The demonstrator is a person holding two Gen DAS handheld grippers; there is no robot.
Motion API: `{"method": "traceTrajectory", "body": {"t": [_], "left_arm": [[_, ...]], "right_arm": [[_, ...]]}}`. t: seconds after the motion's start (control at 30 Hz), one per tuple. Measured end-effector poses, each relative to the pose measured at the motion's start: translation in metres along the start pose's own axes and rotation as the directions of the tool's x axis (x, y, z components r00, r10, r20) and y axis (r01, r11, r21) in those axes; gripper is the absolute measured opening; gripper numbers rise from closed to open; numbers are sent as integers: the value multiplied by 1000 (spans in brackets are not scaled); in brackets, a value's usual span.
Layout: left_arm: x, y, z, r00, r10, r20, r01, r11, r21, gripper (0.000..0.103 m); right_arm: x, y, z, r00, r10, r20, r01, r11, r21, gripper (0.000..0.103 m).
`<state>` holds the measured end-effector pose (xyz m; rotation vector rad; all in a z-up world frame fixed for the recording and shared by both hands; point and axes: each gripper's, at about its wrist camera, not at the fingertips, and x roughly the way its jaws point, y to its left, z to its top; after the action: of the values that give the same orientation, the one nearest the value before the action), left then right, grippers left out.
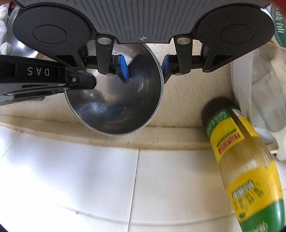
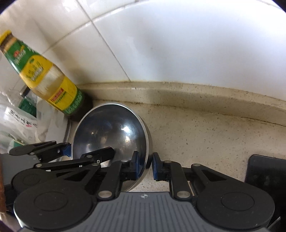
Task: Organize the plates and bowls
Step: 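Lift the steel bowl with both grippers off the counter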
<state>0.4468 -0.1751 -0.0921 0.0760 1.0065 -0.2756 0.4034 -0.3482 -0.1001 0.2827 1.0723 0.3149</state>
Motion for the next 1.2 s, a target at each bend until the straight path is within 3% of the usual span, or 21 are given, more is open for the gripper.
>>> {"method": "traceTrajectory", "body": {"t": [0.47, 0.8, 1.2], "left_arm": [[-88, -20, 4, 987, -18, 160, 12, 999, 37, 49], [-155, -27, -13, 956, -9, 293, -11, 998, 65, 53], [-218, -28, -50, 919, -4, 394, -33, 996, 86, 53]], "right_arm": [[-90, 33, -8, 987, -33, 157, 38, 999, -33, 17], [-148, 71, -30, 963, -27, 269, 52, 995, -86, 17], [-186, 103, -66, 939, 3, 344, 41, 992, -120, 17]]}}
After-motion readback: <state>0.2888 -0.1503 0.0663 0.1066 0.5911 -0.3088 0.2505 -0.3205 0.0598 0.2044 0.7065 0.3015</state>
